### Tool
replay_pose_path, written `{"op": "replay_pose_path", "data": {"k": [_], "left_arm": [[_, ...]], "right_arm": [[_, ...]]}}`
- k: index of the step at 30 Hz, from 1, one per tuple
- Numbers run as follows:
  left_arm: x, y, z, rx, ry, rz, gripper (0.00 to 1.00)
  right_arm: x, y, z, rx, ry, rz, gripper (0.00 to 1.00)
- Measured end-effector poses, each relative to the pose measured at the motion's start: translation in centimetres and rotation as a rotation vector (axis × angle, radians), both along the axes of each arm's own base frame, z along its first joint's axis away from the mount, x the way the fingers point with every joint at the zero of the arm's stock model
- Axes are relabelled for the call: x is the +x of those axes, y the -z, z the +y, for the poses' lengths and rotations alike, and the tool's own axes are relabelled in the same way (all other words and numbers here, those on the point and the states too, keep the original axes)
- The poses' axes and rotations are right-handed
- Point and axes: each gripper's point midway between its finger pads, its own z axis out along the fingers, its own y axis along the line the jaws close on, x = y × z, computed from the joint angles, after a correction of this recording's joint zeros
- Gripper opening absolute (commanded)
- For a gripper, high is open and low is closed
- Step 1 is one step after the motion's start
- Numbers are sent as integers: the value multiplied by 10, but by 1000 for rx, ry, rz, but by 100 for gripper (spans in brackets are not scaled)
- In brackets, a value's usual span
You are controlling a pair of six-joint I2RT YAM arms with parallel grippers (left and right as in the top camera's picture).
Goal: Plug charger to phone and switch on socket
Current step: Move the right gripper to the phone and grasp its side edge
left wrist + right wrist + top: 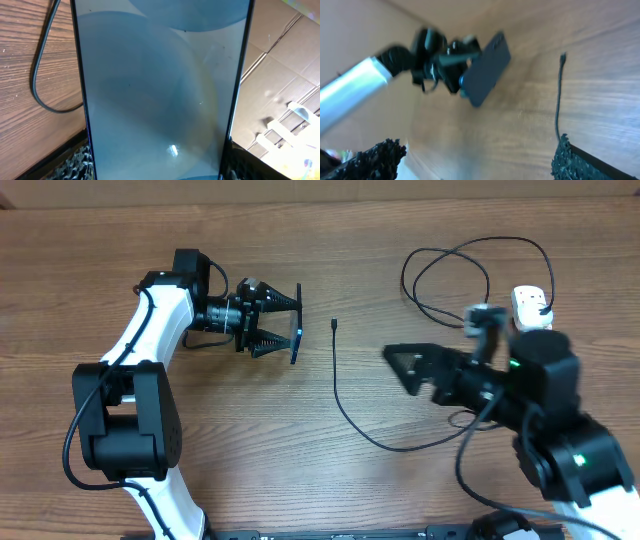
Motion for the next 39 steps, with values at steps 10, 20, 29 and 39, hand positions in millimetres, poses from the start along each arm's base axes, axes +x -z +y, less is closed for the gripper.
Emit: {"op": "replay_pose_path", "data": {"k": [10, 20, 29, 39], "left_arm": [[0, 0, 0, 0, 0, 0, 44], [2, 0, 0, 0, 0, -16, 44], [2, 0, 0, 0, 0, -16, 44], [2, 0, 0, 0, 0, -16, 44]], "right_arm": [[-25, 37, 83, -193, -171, -24, 100], [2, 22, 112, -176, -114, -170, 100], [28, 70, 119, -369, 36, -175, 100], [45, 99, 138, -451, 184, -229, 100]]}}
